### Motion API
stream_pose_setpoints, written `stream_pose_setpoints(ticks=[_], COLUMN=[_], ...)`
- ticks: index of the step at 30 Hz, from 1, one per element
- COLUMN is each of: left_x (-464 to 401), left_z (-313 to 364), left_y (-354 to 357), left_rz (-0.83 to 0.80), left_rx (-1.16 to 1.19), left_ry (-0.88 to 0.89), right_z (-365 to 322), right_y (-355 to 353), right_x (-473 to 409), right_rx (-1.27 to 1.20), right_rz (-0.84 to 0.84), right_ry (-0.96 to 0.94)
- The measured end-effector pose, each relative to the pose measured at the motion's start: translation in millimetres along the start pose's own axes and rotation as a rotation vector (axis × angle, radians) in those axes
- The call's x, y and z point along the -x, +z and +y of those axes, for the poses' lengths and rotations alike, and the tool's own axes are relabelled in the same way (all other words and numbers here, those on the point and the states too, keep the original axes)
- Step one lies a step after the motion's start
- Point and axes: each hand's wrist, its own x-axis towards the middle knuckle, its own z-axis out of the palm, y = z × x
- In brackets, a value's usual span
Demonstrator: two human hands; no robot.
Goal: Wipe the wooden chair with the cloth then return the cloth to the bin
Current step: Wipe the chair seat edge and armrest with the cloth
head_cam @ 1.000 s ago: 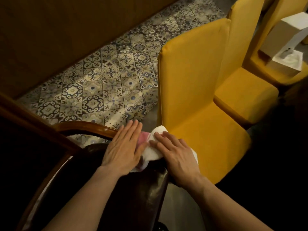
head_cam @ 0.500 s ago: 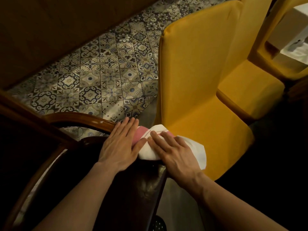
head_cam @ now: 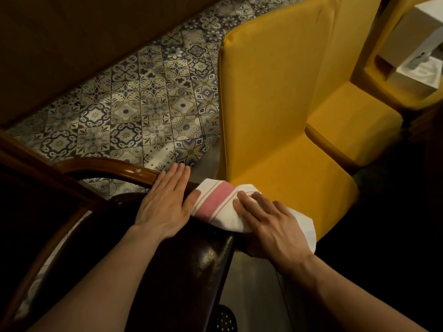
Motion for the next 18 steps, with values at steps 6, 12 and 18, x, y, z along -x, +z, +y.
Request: stream_pose_setpoints(ticks=[6, 12, 18], left_x=[-0.7, -1.4, -3.8], left_z=[-1.4, -3.4, -5.2], left_y=[0.5, 3.5, 5.4], left_rz=[-0.006, 0.019, 0.032], left_rx=[0.013, 0.04, 0.09], left_ry=[0.0, 0.018, 0.01], right_z=[0.5, -6.7, -21.4], right_y=[1.6, 2.9, 0.3], right_x=[8.4, 2.6, -16.7], right_rx=[0.005, -0.02, 0.012], right_rz=[-0.016, -0.035, -0.022], right_ry=[0.036, 0.046, -0.006])
